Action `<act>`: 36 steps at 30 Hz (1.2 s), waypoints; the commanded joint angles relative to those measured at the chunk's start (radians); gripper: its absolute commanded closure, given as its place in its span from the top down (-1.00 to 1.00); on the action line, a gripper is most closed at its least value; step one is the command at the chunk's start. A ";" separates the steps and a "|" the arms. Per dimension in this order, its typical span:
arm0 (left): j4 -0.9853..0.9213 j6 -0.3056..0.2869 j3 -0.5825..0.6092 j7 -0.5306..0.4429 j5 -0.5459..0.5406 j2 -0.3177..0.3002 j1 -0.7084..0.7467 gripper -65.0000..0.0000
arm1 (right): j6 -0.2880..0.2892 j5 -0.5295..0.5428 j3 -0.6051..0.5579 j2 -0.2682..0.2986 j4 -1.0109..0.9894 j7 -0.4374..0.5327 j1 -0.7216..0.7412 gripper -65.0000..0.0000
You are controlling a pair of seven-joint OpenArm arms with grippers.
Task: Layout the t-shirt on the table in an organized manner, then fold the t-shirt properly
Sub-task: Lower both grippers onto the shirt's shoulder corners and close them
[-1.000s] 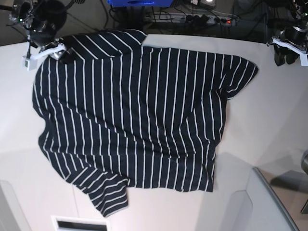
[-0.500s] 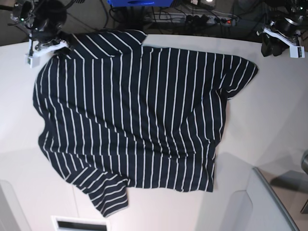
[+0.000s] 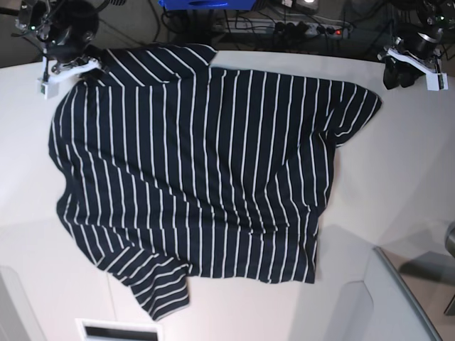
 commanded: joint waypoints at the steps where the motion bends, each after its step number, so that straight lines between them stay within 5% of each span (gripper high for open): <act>1: 0.011 -0.003 -0.007 -0.013 -0.053 -0.015 0.004 0.02 | 0.006 0.004 0.002 0.008 0.013 0.012 -0.003 -1.00; 4: 0.011 -0.028 -0.007 0.083 -0.199 -0.038 0.006 0.23 | 0.006 0.004 0.002 0.009 0.013 0.010 -0.003 -1.00; 7: -0.026 -0.043 -0.007 0.110 -0.251 -0.057 -0.008 0.08 | 0.006 0.004 0.001 0.009 0.013 0.010 -0.003 -1.00; 23: -0.199 -0.043 0.002 0.116 -0.250 -0.051 -0.191 0.01 | 0.006 0.004 -0.005 0.009 0.013 0.010 -0.005 -1.00; 36: -0.305 -0.043 0.119 0.110 -0.248 -0.055 -0.252 0.00 | 0.006 0.004 -0.004 0.009 0.013 0.010 -0.006 -1.00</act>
